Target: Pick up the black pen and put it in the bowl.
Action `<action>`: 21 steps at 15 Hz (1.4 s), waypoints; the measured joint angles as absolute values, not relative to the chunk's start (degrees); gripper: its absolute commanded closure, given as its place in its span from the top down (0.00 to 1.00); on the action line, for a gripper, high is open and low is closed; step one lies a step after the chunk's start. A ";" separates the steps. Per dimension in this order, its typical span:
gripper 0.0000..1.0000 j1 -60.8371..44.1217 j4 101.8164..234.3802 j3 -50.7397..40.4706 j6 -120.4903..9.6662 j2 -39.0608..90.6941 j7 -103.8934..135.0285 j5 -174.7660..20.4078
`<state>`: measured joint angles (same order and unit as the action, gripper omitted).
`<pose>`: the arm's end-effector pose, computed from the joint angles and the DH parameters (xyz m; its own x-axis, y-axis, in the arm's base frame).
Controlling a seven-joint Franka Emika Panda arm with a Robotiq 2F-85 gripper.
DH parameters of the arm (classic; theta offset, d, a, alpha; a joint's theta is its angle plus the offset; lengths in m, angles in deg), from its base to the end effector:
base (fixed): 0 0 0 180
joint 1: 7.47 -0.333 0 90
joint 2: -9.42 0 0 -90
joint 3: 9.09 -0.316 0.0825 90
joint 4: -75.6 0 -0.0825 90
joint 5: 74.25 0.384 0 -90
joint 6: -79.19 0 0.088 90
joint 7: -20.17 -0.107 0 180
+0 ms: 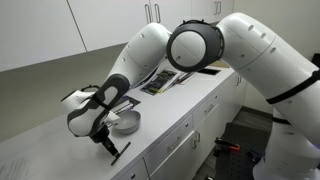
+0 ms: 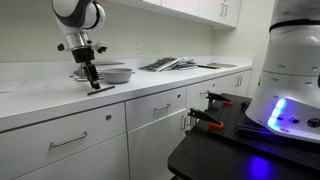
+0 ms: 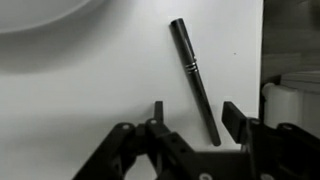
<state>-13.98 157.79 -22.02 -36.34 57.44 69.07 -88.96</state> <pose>0.6706 0.1934 0.1823 0.2712 0.9463 -0.1757 0.9423 -0.2983 -0.1522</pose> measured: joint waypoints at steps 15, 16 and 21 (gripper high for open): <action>0.03 -15.70 165.61 -22.02 -39.55 53.75 72.97 -94.10; 0.03 -15.62 166.09 -22.02 -39.72 53.45 72.97 -94.10; 0.03 -13.83 168.00 -22.46 -40.49 49.27 72.99 -91.59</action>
